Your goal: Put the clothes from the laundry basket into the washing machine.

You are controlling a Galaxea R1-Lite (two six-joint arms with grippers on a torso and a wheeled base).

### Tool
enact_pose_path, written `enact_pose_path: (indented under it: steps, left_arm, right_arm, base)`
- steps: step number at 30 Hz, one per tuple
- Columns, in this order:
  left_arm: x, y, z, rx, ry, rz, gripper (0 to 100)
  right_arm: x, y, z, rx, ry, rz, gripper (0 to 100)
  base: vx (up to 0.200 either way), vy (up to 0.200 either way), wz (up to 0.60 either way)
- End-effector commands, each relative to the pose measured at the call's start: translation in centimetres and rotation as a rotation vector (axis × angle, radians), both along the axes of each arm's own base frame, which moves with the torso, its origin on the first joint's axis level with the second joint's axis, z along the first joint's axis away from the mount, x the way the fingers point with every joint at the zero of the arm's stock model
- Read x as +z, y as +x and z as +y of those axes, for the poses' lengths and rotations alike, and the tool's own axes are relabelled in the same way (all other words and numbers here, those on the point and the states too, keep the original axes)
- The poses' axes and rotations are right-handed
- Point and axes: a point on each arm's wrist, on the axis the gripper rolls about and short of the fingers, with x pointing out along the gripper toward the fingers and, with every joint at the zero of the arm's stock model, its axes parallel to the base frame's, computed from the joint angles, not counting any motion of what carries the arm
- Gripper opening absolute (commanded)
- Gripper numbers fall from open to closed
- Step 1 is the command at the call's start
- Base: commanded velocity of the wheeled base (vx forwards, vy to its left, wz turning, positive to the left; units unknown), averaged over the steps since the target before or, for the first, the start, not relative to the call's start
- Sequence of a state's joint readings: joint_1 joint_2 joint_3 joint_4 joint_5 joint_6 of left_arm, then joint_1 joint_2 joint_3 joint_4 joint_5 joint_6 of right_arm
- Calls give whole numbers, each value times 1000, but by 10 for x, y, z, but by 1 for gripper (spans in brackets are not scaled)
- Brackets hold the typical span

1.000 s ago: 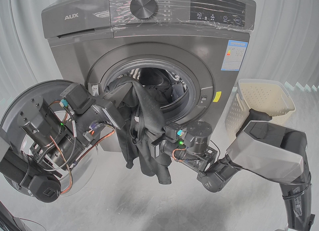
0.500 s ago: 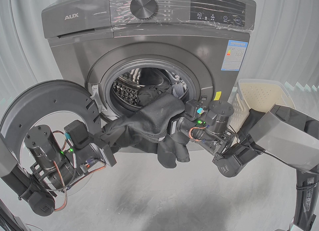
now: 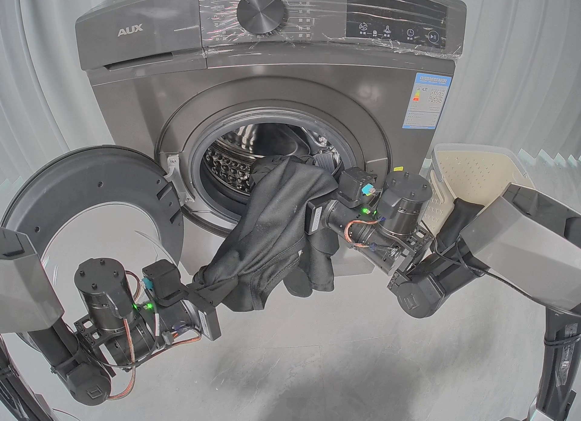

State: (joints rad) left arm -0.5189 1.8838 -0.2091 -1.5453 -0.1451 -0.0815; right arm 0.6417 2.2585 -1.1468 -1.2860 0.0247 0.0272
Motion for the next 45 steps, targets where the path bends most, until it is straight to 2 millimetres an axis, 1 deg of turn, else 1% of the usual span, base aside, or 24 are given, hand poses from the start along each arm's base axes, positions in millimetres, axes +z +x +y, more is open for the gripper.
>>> enact_pose_path:
  steps: [1,7,12,15,22,23,24,27,29,30,31,35,42,45]
  left_arm:
    - [-7,-3,1,-3,19,33,100]
    - [-12,-18,6,-17,43,71,100]
    - [-15,-24,9,-44,54,93,100]
    - [-15,-24,9,-45,55,94,100]
    - [-7,-7,2,-31,18,37,100]
    - [-7,-7,2,-31,18,37,100]
    - [-5,-2,0,-30,7,24,100]
    - [-5,5,-5,-30,2,13,100]
    - [-7,12,-8,-28,2,9,100]
    - [-9,16,-11,-26,2,9,100]
    - [-9,16,-11,-26,2,9,100]
    - [-14,31,-18,-23,-3,3,100]
    - [-18,49,-29,-22,-22,-18,100]
    - [-25,57,-33,-19,-16,-14,100]
  right_arm:
    - [3,0,-2,-4,6,-8,0]
    - [10,1,-6,-7,14,-21,0]
    - [10,1,-6,-7,13,-22,0]
    - [9,0,-5,-2,14,-21,0]
    - [7,-7,1,20,20,-26,0]
    - [7,-7,1,20,20,-26,0]
    - [6,-10,3,29,19,-25,0]
    - [7,-13,6,41,23,-30,0]
    - [11,-19,9,54,29,-35,0]
    - [9,-22,11,64,28,-26,0]
    - [9,-22,11,64,28,-26,0]
    - [8,-34,20,99,31,-17,0]
    - [13,-45,28,130,38,-24,0]
    - [14,-48,30,136,42,-23,0]
  base:
    - [0,0,0]
    - [0,0,0]
    - [0,0,0]
    - [0,0,0]
    - [0,0,0]
    - [0,0,0]
    - [0,0,0]
    - [0,0,0]
    - [0,0,0]
    - [0,0,0]
    - [0,0,0]
    - [0,0,0]
    - [0,0,0]
    - [0,0,0]
